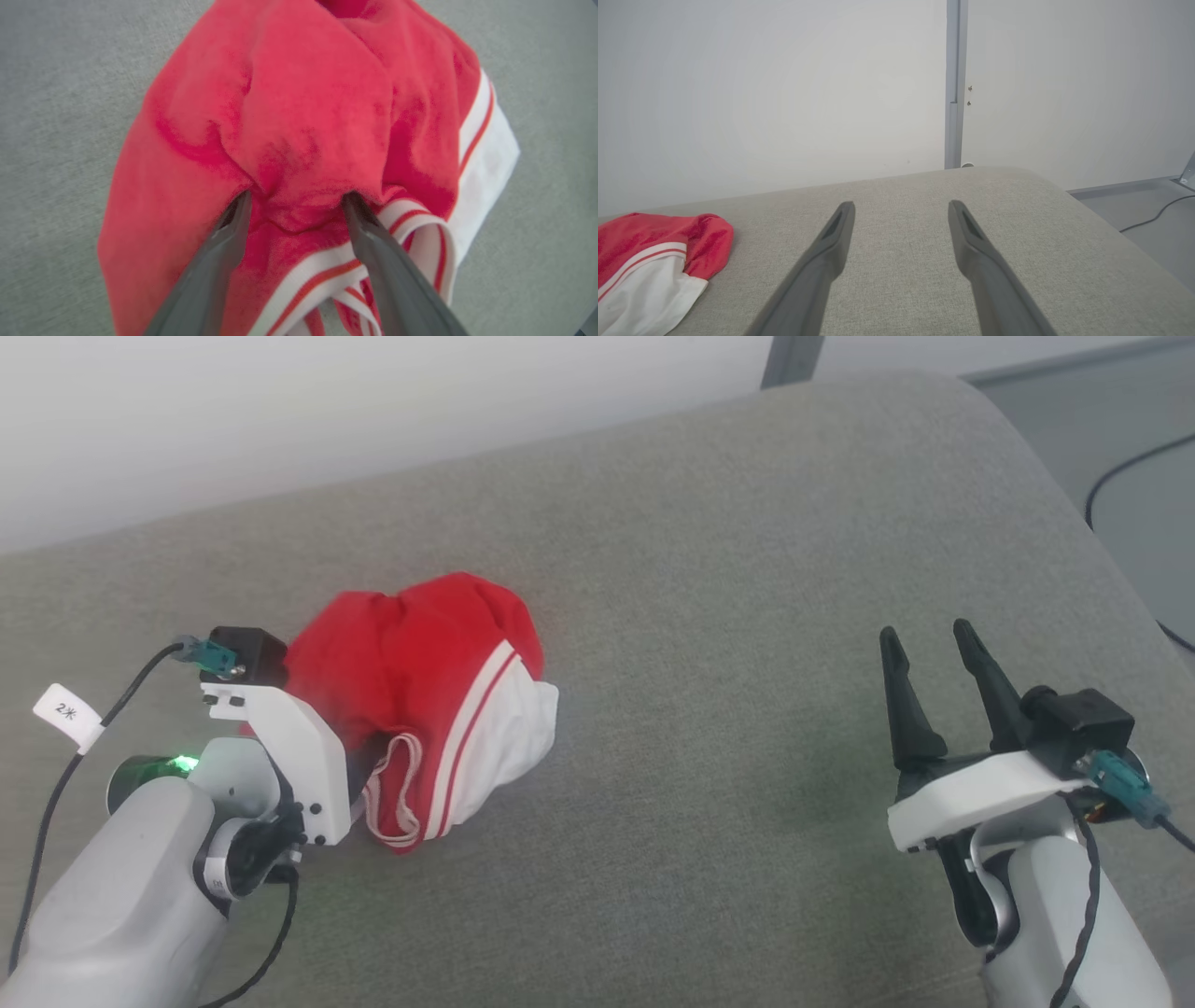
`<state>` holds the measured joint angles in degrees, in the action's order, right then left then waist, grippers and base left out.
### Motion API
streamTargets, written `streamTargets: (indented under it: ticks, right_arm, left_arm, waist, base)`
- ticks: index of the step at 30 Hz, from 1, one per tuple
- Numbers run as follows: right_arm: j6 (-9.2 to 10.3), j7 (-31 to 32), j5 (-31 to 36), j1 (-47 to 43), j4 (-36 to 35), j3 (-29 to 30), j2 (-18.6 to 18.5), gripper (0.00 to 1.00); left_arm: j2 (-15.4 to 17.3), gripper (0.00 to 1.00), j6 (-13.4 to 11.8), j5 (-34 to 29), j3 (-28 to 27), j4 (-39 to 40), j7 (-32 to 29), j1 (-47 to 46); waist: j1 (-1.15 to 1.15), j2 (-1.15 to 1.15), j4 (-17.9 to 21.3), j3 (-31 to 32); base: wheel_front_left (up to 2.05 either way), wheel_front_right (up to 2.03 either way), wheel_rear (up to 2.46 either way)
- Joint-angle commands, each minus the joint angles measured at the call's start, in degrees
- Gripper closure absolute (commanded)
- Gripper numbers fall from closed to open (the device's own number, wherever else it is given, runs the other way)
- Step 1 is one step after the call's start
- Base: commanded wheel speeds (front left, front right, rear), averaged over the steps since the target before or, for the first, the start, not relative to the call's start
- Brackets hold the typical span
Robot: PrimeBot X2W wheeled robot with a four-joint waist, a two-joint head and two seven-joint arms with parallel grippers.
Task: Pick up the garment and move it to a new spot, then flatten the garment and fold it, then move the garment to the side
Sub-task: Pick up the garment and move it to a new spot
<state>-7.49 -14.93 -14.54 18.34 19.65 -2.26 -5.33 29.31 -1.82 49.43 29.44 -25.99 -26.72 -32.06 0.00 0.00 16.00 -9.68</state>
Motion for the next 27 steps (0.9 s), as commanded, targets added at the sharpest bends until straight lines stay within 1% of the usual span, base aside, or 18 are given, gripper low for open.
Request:
streamTargets:
  ticks: [1,7,11,16,27]
  right_arm:
    - [0.00,-0.3,0.3,-0.6,0.2,-0.3,-0.3,0.00]
    - [0.00,-0.3,0.2,-1.8,0.4,-0.8,-1.1,0.00]
    - [0.00,-0.3,0.1,-3.1,0.2,-1.3,-1.9,0.00]
    - [0.00,-0.3,0.3,-5.0,0.3,-1.2,-2.2,0.00]
    - [0.00,-0.3,0.6,-7.6,-0.8,-0.1,-3.2,0.00]
  left_arm:
    - [0.2,0.00,0.6,-0.1,-0.3,0.1,1.3,-0.5]
    - [1.3,0.00,1.7,-1.2,-0.6,2.6,5.4,1.9]
    - [2.6,0.00,1.5,-2.3,-1.8,5.3,10.3,4.6]
    - [4.6,0.00,1.9,-2.8,-3.6,8.5,17.6,9.4]
    - [8.2,0.00,-0.6,-4.6,-9.4,14.2,33.5,20.3]
  waist:
    - [0.00,0.00,-0.8,1.2]
    - [0.00,0.00,-2.5,3.8]
    - [0.00,0.00,-4.4,6.1]
    - [0.00,0.00,-6.8,8.7]
    - [0.00,0.00,-11.7,10.3]
  base:
    - [0.00,0.00,0.00]
    - [0.00,0.00,0.00]
    - [0.00,0.00,0.00]
    - [0.00,0.00,0.00]
    - [0.00,0.00,0.00]
